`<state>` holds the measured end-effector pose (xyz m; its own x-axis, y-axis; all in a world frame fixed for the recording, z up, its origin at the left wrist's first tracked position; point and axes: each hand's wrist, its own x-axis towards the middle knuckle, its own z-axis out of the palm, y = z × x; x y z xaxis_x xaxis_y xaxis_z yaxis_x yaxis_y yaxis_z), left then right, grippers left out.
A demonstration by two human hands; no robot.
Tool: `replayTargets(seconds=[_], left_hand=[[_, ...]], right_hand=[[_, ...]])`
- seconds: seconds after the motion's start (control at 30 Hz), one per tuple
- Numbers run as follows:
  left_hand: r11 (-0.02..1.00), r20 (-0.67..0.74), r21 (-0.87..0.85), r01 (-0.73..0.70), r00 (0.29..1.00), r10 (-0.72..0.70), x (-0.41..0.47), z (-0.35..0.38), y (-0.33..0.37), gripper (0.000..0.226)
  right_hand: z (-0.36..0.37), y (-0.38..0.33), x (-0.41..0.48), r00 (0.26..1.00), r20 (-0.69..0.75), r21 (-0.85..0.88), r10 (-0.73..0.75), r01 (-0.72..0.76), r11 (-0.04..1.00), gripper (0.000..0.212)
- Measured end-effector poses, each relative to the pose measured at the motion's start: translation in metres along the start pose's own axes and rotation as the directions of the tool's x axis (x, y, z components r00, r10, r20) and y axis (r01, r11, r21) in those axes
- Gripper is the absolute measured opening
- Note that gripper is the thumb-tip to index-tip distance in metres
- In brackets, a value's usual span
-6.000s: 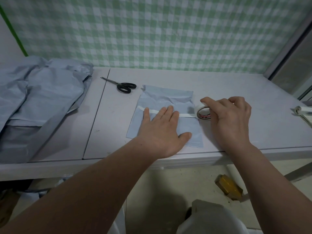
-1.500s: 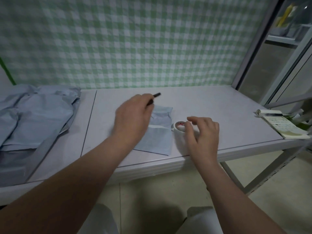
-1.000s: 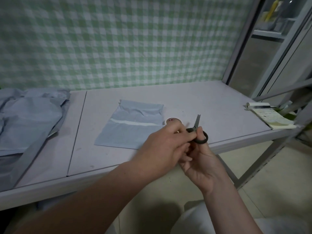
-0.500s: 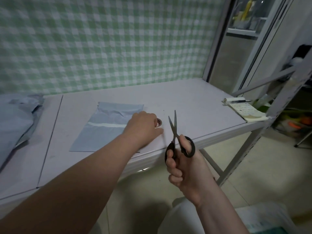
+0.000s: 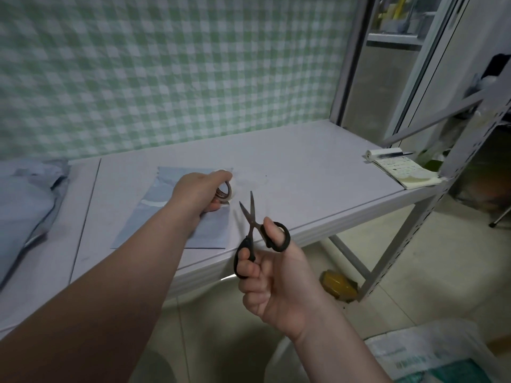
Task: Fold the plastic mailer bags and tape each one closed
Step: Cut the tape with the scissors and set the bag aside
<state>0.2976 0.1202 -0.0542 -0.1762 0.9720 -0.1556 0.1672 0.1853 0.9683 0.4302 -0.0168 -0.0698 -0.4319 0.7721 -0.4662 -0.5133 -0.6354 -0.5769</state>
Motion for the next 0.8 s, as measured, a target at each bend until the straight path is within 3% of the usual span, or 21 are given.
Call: replayTargets(seconds=[0.1, 0.53, 0.8], left_hand=[[1.000, -0.029, -0.006, 0.023, 0.999, -0.023, 0.004, -0.006, -0.004, 0.034], [0.995, -0.055, -0.099, -0.010, 0.998, 0.005, 0.005, -0.020, -0.011, 0.028], [0.996, -0.073, -0.085, -0.012, 0.997, 0.005, 0.007, -0.024, -0.013, 0.032]], right_hand=[[0.006, 0.002, 0.008, 1.000, -0.004, 0.040, 0.021, -0.020, 0.999, 0.045], [0.030, -0.004, 0.014, 1.000, -0.004, 0.275, 0.012, -0.010, 0.961, 0.042], [0.039, -0.004, 0.020, 1.000, -0.007, 0.253, 0.006, -0.004, 0.968, 0.038]])
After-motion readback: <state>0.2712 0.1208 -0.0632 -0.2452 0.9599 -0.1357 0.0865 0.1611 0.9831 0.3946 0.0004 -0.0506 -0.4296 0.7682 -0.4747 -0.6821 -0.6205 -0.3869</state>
